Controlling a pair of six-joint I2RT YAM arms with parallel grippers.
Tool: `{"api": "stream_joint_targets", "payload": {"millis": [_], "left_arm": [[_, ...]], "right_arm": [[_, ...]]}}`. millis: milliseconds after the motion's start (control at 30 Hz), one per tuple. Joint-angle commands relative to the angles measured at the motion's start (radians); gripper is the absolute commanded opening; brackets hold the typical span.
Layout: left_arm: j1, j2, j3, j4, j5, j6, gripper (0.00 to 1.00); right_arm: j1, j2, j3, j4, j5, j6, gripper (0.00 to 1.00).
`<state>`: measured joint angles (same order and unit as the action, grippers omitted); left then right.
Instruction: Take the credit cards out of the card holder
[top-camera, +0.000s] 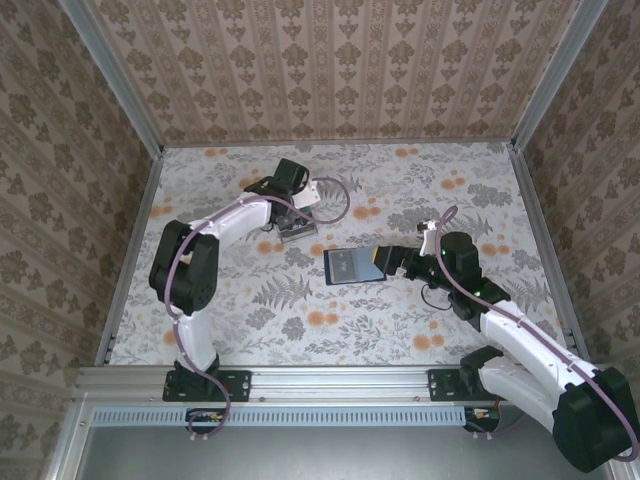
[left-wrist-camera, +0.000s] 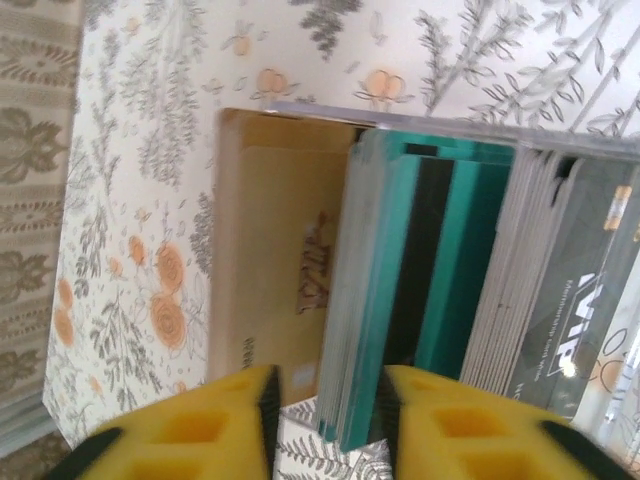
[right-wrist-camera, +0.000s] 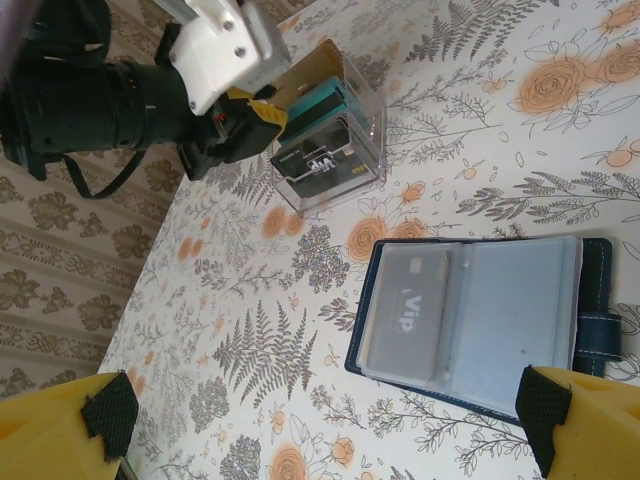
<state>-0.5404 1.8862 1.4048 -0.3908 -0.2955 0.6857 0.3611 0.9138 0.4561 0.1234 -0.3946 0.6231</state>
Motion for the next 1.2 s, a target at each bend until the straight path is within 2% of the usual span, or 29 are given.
{"api": "stream_joint_targets", "payload": {"millis": [0,67,233,300,400,467,600,733,867,1033,1167], "left_arm": [[0.009,-0.133,0.015,-0.006,0.032,-0.175,0.5],[0.011,-0.189,-0.003,-0.017,0.058,-0.283,0.59],[0.02,-0.348,-0.074,-0.03,0.155,-0.626,0.63],[0.024,-0.419,-0.123,-0.031,0.231,-0.762,0.65],[0.029,-0.492,-0.205,-0.026,0.332,-0.99,0.62],[0.027,-0.532,-0.272,-0.009,0.397,-1.094,0.6],[-0.014,-0.619,-0.506,0.202,0.445,-1.286,0.55],[-0.095,-0.614,-0.611,0.293,0.411,-1.395,0.51],[-0.187,-0.52,-0.632,0.362,0.394,-1.466,0.49],[-0.23,-0.37,-0.613,0.451,0.437,-1.531,0.44],[-0.255,-0.287,-0.583,0.492,0.462,-1.557,0.44]], "right_arm": [[0.008,0.018,0.01,-0.011,0.029,-0.026,1.0],[0.008,0.032,0.013,-0.02,0.04,-0.031,0.97],[0.035,0.108,0.048,-0.079,0.118,-0.065,0.8],[0.054,0.145,0.058,-0.093,0.16,-0.079,0.72],[0.064,0.221,0.083,-0.114,0.213,-0.087,0.62],[0.067,0.287,0.105,-0.118,0.223,-0.09,0.53],[0.067,0.418,0.161,-0.142,0.253,-0.089,0.46],[0.067,0.504,0.198,-0.16,0.295,-0.085,0.38],[0.066,0.592,0.23,-0.177,0.303,-0.081,0.31],[0.067,0.663,0.25,-0.191,0.274,-0.073,0.26],[0.068,0.656,0.237,-0.192,0.266,-0.065,0.24]]}}
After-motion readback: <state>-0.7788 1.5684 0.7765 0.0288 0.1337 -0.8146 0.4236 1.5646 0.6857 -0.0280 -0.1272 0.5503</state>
